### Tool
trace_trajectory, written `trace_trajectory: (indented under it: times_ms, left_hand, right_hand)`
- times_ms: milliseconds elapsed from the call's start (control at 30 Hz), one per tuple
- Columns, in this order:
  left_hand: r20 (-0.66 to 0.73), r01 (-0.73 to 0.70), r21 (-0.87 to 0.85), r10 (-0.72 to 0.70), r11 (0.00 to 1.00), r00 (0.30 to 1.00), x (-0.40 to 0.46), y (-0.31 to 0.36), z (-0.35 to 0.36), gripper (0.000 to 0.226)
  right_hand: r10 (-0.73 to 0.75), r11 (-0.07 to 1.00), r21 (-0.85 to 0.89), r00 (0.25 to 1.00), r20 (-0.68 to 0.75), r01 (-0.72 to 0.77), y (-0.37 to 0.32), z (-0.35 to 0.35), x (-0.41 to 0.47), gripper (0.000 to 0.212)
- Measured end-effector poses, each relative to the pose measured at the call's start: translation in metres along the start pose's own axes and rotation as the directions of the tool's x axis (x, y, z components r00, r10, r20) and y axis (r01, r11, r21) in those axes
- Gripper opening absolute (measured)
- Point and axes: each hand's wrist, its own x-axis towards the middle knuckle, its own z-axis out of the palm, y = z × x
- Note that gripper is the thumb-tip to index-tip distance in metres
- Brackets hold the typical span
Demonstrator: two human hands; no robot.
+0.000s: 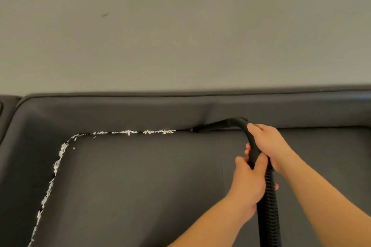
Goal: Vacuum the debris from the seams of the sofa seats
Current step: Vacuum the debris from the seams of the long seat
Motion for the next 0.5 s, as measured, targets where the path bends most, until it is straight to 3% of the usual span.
trace_trajectory:
  times_ms: [167, 367, 433, 500]
  left_hand:
    - [-0.041, 0.032, 0.085, -0.029, 0.996, 0.999, 0.012, -0.020, 0.014, 0.033]
    - [-0.081, 0.156, 0.335, -0.137, 0.929, 0.987, 0.011, -0.046, 0.014, 0.043]
    - [-0.118, 0.151, 0.393, -0.113, 0.907, 0.987, 0.008, -0.058, 0.014, 0.039]
    - [-0.149, 0.132, 0.383, -0.079, 0.914, 0.986, 0.005, -0.064, 0.012, 0.036]
  right_hand:
    - [0.134, 0.972, 0.202, 0.989, -0.056, -0.120, 0.027, -0.017, 0.000, 0.030]
    - [0.360, 0.803, 0.518, 0.932, -0.029, -0.294, 0.090, -0.029, -0.015, 0.036]
    - [0.362, 0.799, 0.526, 0.932, -0.036, -0.290, 0.101, -0.028, -0.019, 0.036]
    - [0.296, 0.863, 0.445, 0.953, -0.063, -0.239, 0.098, -0.021, -0.022, 0.034]
